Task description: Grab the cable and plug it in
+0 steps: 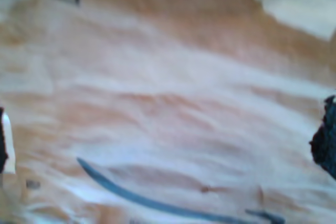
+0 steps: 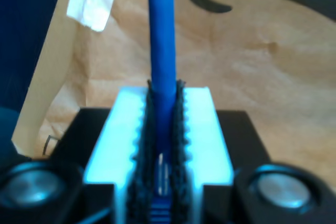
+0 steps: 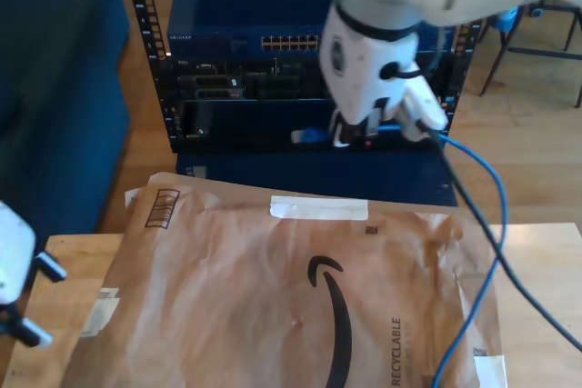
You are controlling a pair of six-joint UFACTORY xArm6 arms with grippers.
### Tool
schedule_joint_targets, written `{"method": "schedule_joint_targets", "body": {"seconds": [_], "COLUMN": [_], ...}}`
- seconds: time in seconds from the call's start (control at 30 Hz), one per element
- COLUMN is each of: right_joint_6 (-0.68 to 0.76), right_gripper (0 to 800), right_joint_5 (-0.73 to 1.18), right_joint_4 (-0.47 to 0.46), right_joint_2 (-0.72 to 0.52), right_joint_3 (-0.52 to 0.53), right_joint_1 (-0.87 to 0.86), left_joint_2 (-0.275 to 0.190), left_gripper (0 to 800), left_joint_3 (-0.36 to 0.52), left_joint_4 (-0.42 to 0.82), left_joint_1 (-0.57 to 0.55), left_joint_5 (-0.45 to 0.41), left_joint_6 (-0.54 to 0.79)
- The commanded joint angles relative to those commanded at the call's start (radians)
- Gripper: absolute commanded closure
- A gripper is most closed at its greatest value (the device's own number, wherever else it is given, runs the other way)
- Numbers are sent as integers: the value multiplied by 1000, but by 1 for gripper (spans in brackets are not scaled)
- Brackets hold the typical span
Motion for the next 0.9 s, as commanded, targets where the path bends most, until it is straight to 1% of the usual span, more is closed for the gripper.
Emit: {"method": "schedule_joint_targets", "body": {"seconds": [0.1,0.17,0.27,0.37,0.43,0.57,0.63,0.7,0.73,0.8,0.83,0.9], "right_joint_6": [2,3,2,9,46,74,92,112,118,132,137,138], "right_gripper": [796,796,796,796,796,797,797,797,797,797,797,796], "right_joint_5": [34,58,89,121,123,124,126,127,129,129,129,129], "right_joint_4": [26,69,117,124,140,163,181,189,189,192,209,265], "right_joint_2": [-66,-110,-155,-183,-212,-249,-255,-253,-252,-247,-247,-252], "right_joint_3": [29,48,61,74,100,98,94,84,74,60,60,58], "right_joint_1": [-52,-87,-137,-146,-146,-144,-144,-141,-140,-137,-137,-140], "left_joint_2": [9,25,26,28,28,29,28,29,32,57,68,72], "left_gripper": [0,0,0,0,0,0,0,0,0,0,0,0], "left_joint_3": [-20,-35,-58,-64,-77,-147,-164,-183,-204,-241,-253,-267], "left_joint_4": [-46,-83,-144,-198,-230,-319,-376,-397,-399,-405,-413,-454], "left_joint_1": [-103,-178,-245,-259,-276,-282,-281,-282,-285,-299,-305,-305], "left_joint_5": [-11,-12,-12,-12,-11,0,3,0,-5,-9,-11,-3], "left_joint_6": [-25,-46,-74,-71,-69,-72,-71,-71,-71,-74,-75,-80]}}
